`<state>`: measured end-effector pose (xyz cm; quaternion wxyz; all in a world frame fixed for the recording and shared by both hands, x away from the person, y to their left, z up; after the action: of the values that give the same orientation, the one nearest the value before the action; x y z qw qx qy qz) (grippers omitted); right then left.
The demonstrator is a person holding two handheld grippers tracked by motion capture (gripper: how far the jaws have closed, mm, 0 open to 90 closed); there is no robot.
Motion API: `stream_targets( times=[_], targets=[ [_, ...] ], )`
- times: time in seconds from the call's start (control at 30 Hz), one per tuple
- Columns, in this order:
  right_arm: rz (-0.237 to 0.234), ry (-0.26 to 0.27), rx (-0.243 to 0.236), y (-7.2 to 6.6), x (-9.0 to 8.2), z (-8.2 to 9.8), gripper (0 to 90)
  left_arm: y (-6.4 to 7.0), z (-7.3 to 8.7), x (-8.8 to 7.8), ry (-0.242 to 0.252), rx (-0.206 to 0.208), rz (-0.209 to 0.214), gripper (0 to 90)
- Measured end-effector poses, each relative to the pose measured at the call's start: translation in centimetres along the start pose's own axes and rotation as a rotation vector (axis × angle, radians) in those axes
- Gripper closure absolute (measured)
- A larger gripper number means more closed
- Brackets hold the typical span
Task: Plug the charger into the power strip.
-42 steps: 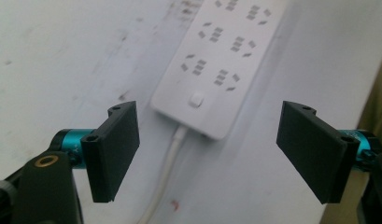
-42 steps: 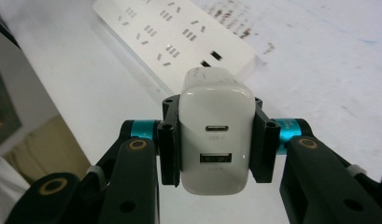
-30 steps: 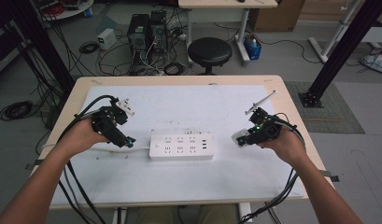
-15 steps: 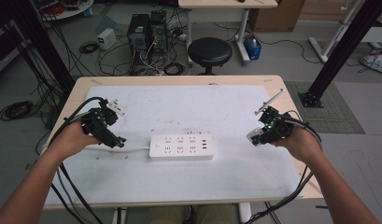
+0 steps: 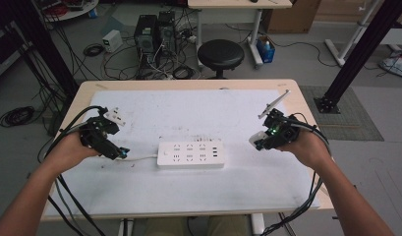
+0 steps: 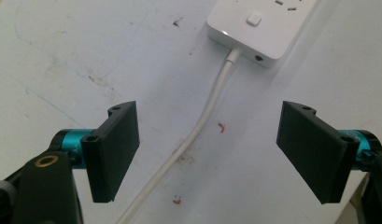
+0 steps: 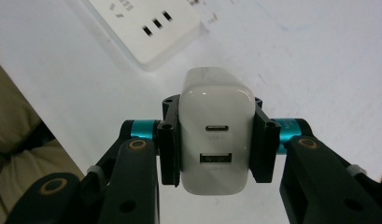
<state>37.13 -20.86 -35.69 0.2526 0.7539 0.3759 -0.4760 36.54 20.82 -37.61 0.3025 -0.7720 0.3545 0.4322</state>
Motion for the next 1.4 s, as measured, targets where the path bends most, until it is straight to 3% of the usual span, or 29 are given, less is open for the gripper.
stream_targets(
  times=[0.2, 0.37, 0.5, 0.6, 0.73, 0.97, 1.4],
  targets=[
    [-0.025, 0.023, -0.080, -0.9, 0.2, -2.6, 61.8, 0.5, 0.2, 0.8, -0.001, 0.031, 0.012, 21.3],
    [-0.044, -0.010, -0.174, -1.7, 1.4, -5.1, 61.8, 0.7, 0.2, 1.1, -0.010, 0.035, 0.005, 21.3],
    [-0.072, -0.039, -0.248, -2.7, 3.3, -7.1, 61.8, 0.8, 0.2, 1.9, -0.014, 0.032, 0.004, 21.3],
    [-0.080, -0.089, -0.286, -3.3, 5.2, -8.2, 61.8, 0.5, 0.3, 2.1, -0.030, 0.045, -0.003, 21.3],
    [-0.090, -0.145, -0.355, -3.9, 7.7, -9.1, 61.8, 0.6, 0.4, 2.6, -0.015, 0.034, -0.003, 21.3],
    [-0.097, -0.205, -0.373, -4.4, 10.5, -10.1, 61.9, 1.1, 0.9, 4.0, -0.012, 0.041, 0.018, 21.3],
    [-0.107, -0.285, -0.501, -5.5, 12.9, -11.3, 61.9, 0.6, 1.4, 4.4, 0.002, 0.015, 0.020, 21.3]
  ],
)
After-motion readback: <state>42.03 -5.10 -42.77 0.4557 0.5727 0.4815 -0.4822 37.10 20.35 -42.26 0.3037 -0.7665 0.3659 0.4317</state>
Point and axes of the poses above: each handheld gripper's, and its own axes: x roughly forward along the jaws, z roughly out of its underside, y roughly to its right, the point moved 8 cm from there along x, roughly forward along the jaws, and after that the axes turned 1 degree about -z, right-handed, at the moved point
